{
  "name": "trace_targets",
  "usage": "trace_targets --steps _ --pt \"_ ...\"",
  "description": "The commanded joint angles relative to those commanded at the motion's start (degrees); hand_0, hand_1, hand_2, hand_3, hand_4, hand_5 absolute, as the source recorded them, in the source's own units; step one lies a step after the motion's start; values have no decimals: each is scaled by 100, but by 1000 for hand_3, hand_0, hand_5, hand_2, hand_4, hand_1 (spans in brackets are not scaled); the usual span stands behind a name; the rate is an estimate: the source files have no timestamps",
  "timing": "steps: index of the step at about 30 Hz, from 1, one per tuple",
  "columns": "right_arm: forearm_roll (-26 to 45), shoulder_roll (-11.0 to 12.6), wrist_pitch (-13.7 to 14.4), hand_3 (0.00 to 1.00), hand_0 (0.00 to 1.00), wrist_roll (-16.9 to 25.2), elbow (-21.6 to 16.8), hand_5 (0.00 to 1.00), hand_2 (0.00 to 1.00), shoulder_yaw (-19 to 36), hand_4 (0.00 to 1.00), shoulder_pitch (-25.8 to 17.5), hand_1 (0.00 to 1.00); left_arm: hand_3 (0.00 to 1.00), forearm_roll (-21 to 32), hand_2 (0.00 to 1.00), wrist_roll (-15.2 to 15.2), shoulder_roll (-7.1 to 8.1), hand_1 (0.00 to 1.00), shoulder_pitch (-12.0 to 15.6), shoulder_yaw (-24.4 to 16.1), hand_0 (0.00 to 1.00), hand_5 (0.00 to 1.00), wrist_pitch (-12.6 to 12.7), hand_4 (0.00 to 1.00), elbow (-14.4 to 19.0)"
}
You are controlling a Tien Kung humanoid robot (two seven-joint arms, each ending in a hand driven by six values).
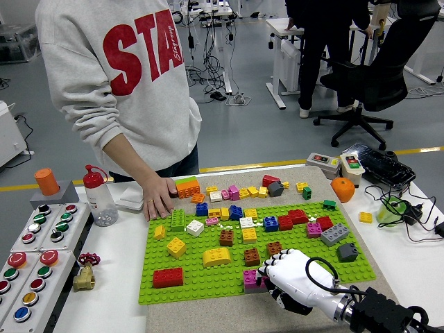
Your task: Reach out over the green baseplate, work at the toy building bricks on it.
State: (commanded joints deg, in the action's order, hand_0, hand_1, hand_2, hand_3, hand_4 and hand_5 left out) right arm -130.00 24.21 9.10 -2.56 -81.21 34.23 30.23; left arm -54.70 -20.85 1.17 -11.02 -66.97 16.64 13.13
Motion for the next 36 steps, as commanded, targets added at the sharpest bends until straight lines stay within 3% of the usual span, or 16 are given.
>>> trace_targets --steps 19,36 --pt "0 -92 -24 598 574 -32 265 148 636 -6 146 38 642 400 -20 605 -12 -1 595 -5 -3 627 980 -6 338 3" --pt "0 -102 -49 598 563 -42 170 148 635 -40 147 47 637 399 -19 605 -8 2 595 -10 -1 626 979 -7 337 2"
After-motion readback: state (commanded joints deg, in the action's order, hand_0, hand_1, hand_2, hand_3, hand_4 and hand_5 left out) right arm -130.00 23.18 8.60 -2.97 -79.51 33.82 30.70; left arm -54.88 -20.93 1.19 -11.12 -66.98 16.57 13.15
